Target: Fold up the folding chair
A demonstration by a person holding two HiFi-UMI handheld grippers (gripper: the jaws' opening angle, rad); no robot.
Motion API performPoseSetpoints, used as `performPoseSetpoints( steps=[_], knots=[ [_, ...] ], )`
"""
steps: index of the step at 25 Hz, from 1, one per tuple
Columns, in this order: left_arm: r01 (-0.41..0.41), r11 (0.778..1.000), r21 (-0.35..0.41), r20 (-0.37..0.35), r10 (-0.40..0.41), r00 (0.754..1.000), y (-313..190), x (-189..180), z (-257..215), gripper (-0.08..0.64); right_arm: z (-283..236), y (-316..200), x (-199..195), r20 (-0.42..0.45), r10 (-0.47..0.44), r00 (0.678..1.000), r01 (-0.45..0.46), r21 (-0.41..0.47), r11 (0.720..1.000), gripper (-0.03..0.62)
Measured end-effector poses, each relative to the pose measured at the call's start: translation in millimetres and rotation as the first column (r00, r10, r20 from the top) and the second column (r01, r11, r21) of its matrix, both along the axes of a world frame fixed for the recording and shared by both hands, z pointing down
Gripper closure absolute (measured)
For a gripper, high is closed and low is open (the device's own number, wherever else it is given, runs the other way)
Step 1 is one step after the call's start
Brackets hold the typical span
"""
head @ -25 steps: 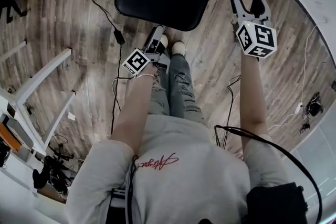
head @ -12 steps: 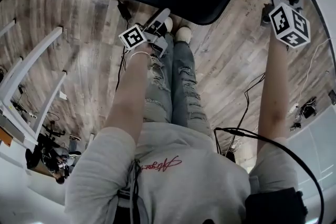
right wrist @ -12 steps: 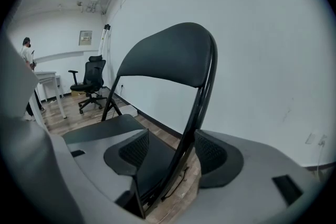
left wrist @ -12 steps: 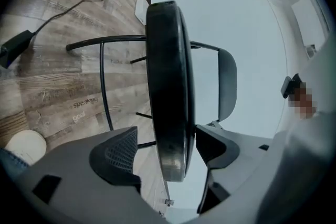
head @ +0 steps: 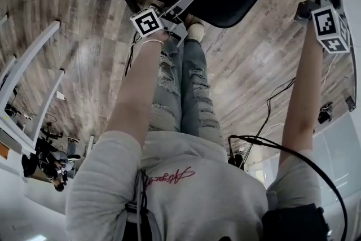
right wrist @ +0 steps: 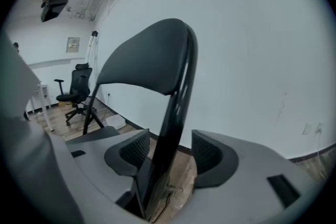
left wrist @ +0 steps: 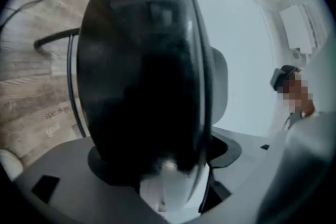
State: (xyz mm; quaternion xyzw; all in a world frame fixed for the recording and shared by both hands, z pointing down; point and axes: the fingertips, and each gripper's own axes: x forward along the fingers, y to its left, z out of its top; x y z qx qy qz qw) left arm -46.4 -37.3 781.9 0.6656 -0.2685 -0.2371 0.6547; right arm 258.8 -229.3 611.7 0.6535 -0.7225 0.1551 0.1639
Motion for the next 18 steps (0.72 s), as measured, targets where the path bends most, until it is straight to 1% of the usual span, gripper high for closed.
performPoseSetpoints(
  steps=[2,3,4,5,7,10,12,15,18],
  knots=[
    [0.018,0.999,-0.032,0.057,-0.016,0.998,-7.5,1.1,7.5,0.19,-3.8,-18.2,7.4,-0.009,0.023,1.0,-0.023,0.014,1.0,0.337],
    [0.019,0.999,-0.048,0.064,-0.015,0.998,-6.4,0.7,9.8,0.196,-4.1,-24.2,8.2,-0.022,0.022,1.0,-0.021,0.011,1.0,0.356],
    [0.018,0.997,-0.075,0.046,-0.014,0.999,-4.0,0.7,11.0,0.234,-3.7,-28.1,6.3,-0.034,0.014,0.999,-0.013,0.003,1.0,0.449],
    [0.017,0.994,-0.109,0.015,-0.015,1.0,-2.1,1.4,11.0,0.247,-4.0,-30.9,3.2,-0.029,0.011,1.0,-0.011,-0.001,1.0,0.528],
    [0.019,0.989,-0.149,-0.029,-0.024,0.999,-4.2,4.1,7.2,0.264,-8.6,-36.7,1.7,0.043,0.032,0.999,-0.033,0.013,0.999,0.562],
    [0.041,0.983,-0.177,-0.022,-0.046,0.999,-14.1,7.8,-4.3,0.275,-18.0,-50.0,6.8,0.197,0.07,0.978,-0.08,0.041,0.996,0.578],
    [0.055,0.979,-0.197,-0.003,-0.057,0.998,-22.1,13.6,-17.7,0.278,-25.7,-59.8,13.1,0.263,0.093,0.96,-0.113,0.065,0.991,0.578],
    [0.066,0.974,-0.217,0.057,-0.054,0.997,-49.3,22.7,-41.6,0.287,-39.8,-77.9,26.9,0.281,0.103,0.954,-0.139,0.11,0.984,0.578],
    [0.11,0.956,-0.273,0.113,-0.082,0.99,-78.8,33.3,-72.6,0.299,-54.2,-97.8,36.2,0.288,0.079,0.954,-0.12,0.13,0.984,0.578]
  ],
)
